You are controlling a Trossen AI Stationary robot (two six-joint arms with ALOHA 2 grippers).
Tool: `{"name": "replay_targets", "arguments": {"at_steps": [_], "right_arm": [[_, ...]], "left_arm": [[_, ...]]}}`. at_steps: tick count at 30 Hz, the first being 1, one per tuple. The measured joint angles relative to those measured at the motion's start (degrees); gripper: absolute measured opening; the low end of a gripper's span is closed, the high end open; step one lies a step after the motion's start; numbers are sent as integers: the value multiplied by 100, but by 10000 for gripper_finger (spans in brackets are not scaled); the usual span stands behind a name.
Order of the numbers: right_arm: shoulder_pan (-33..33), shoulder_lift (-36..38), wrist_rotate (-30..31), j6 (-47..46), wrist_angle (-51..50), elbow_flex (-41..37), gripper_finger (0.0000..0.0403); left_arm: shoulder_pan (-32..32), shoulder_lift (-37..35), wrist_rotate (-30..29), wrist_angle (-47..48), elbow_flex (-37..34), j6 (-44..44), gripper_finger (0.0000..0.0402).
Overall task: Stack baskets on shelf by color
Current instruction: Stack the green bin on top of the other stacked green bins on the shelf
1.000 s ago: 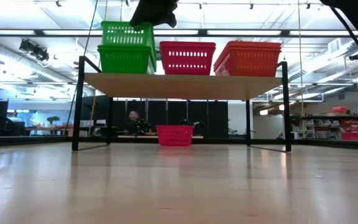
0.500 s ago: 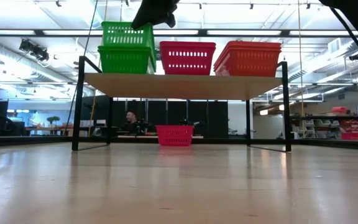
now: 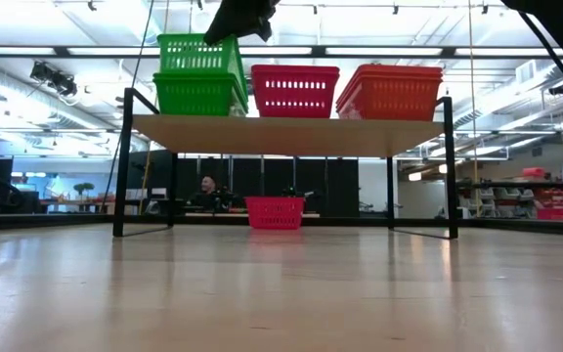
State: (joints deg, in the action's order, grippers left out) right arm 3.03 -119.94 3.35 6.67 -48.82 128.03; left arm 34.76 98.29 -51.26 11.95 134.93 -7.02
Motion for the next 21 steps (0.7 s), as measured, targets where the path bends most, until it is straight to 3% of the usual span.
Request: {"name": "replay_targets", "arguments": {"at_steps": [21], "right_arm": [[-74, 0, 302, 302, 74, 0, 25]], "left_arm": [[0, 1, -73, 108, -2, -13, 52]]}}
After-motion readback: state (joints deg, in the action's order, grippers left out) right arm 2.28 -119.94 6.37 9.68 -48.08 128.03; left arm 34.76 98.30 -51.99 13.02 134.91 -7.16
